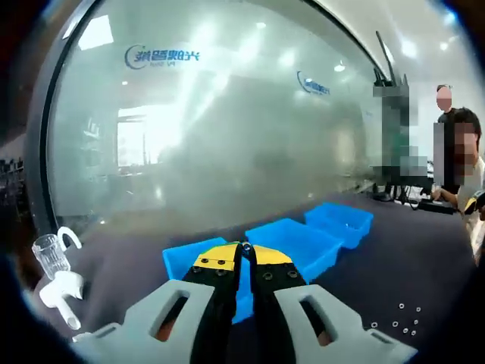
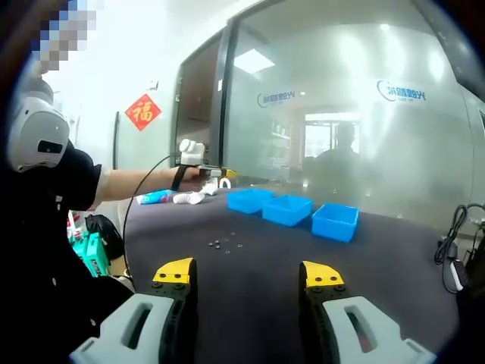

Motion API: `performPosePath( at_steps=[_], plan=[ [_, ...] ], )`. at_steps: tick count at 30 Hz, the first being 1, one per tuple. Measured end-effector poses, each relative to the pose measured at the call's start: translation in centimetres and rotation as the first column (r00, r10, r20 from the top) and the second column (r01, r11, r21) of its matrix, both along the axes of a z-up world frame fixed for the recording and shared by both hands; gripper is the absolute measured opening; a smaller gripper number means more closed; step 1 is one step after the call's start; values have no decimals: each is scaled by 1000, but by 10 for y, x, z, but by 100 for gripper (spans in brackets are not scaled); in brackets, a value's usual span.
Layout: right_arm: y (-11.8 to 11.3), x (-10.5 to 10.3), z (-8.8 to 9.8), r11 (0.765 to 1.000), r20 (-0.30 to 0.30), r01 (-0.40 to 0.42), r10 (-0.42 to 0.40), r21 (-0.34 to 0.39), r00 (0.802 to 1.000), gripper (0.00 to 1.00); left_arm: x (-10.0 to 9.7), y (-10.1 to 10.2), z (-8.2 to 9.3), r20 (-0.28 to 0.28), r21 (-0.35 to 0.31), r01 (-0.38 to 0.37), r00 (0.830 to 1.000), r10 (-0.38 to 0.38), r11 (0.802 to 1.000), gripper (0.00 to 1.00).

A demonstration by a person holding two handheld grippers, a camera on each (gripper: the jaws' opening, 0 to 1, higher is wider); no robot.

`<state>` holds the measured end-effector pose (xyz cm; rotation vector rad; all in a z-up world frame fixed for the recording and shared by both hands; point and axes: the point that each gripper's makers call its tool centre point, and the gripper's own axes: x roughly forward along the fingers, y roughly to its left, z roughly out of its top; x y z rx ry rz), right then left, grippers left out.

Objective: Sort the screws, nuts, and washers into the corresponding bins

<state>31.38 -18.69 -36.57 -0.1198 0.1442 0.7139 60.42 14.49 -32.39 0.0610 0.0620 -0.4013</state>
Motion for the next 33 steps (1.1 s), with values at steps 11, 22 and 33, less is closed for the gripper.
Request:
performPosePath(
  at_steps=[11,22,33],
  plan=[
    [-3,-2,3,1000,6,7,-8,5,1000,49,33,20,-3,-36,-76,-91,995,88,993,4],
    [-3,-4,5,1000,11,7,-7,0,1000,49,41,19,-6,-25,-43,-94,995,93,995,4],
    [-5,-5,5,1000,13,10,-10,-5,1000,49,48,25,-18,-44,-32,-110,993,109,993,19]
  ],
)
